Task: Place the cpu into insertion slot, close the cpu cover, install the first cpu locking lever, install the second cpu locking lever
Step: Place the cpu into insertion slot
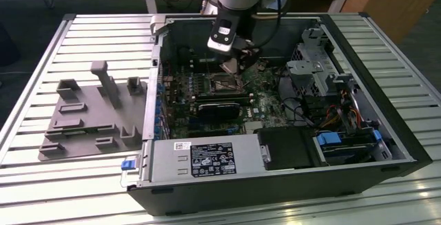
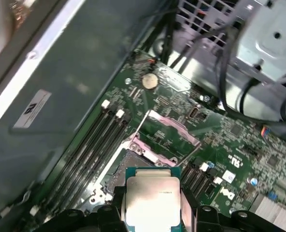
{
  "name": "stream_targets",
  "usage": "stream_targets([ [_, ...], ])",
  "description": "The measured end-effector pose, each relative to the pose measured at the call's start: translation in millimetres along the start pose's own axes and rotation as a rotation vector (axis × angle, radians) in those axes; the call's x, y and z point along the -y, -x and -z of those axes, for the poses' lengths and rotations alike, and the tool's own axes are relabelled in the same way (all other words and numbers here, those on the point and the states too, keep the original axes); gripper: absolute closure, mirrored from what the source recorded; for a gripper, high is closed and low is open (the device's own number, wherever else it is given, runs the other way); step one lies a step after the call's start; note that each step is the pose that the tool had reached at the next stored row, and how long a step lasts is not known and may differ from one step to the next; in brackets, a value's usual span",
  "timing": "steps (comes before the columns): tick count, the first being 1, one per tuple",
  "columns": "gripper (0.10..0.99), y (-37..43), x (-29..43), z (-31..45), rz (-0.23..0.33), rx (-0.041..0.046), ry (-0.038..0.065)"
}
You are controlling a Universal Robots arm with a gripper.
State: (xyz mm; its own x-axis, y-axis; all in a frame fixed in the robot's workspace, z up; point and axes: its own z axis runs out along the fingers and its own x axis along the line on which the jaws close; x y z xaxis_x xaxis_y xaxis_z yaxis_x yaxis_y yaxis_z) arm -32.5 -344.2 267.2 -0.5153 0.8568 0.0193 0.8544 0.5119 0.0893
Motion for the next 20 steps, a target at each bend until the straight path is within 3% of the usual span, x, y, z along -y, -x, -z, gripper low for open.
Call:
stream_targets([
  [20,0.549,0.2,1.1,-12.0,-0.363,0.0325,0.007],
])
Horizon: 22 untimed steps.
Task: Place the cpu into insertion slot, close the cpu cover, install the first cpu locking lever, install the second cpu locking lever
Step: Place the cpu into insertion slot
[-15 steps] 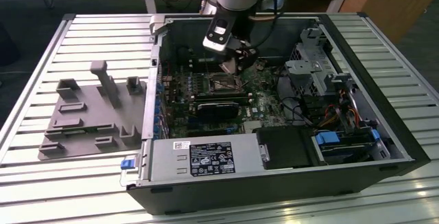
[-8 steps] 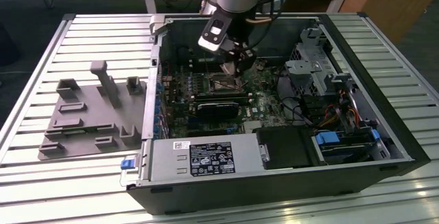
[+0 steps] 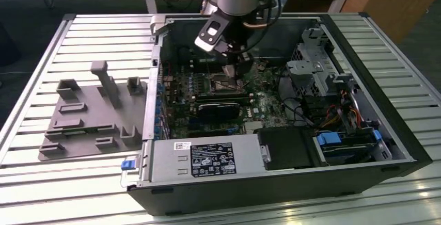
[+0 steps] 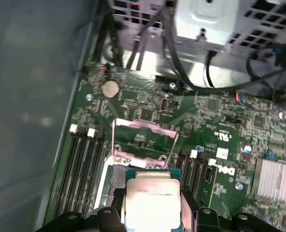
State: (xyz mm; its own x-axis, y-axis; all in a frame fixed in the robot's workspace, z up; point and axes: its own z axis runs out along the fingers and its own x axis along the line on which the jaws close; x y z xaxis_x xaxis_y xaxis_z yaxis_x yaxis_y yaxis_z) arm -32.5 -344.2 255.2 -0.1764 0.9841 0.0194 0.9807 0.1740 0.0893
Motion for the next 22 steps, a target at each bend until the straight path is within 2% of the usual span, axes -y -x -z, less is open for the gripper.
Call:
stream_targets([
  [11,0.549,-0.1,1.1,-8.6,-0.18,0.0161,0.004],
  [22,0.549,-3.9,5.2,-18.4,-0.184,0.0166,0.004],
])
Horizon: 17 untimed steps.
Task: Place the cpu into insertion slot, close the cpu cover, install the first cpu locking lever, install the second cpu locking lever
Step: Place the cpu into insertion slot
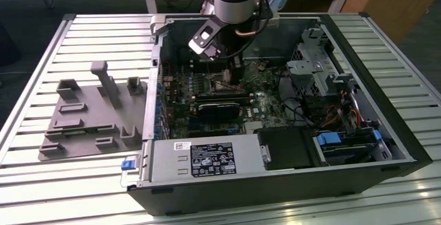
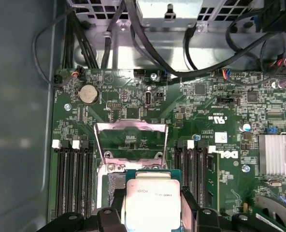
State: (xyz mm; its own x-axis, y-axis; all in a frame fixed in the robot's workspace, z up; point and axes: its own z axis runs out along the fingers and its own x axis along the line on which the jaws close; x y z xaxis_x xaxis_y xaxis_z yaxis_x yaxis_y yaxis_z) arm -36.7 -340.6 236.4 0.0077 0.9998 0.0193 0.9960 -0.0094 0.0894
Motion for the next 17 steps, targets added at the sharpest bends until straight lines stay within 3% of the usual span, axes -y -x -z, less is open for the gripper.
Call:
stream_targets([
  [17,0.549,-7.4,6.4,-16.9,0.022,-0.002,0.0],
])
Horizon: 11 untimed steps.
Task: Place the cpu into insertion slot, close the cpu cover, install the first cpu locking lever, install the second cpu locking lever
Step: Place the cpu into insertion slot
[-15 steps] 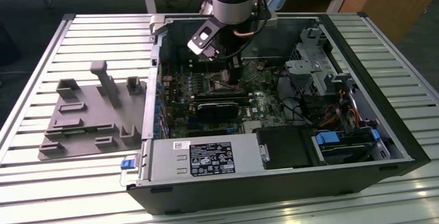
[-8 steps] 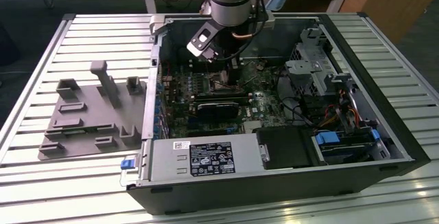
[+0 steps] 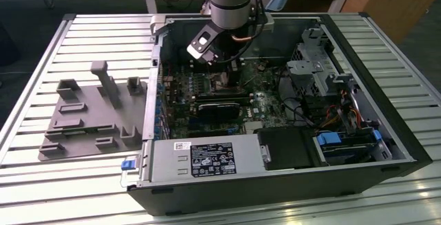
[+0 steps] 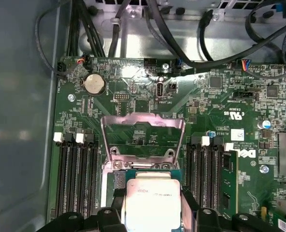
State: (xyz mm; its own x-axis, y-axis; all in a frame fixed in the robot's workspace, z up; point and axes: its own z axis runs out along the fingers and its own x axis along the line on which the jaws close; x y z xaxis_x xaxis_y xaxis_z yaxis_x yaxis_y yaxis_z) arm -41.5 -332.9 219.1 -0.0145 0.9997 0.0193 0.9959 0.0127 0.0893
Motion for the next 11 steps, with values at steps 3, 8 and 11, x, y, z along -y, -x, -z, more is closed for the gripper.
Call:
stream_targets([
  [3,0.549,-0.3,0.9,-2.0,0.0,0.0,0.0],
  [8,0.549,-3.0,2.9,-3.8,0.0,0.0,0.0],
  [11,0.549,-6.3,4.0,-5.4,-0.001,0.0001,0.0],
])
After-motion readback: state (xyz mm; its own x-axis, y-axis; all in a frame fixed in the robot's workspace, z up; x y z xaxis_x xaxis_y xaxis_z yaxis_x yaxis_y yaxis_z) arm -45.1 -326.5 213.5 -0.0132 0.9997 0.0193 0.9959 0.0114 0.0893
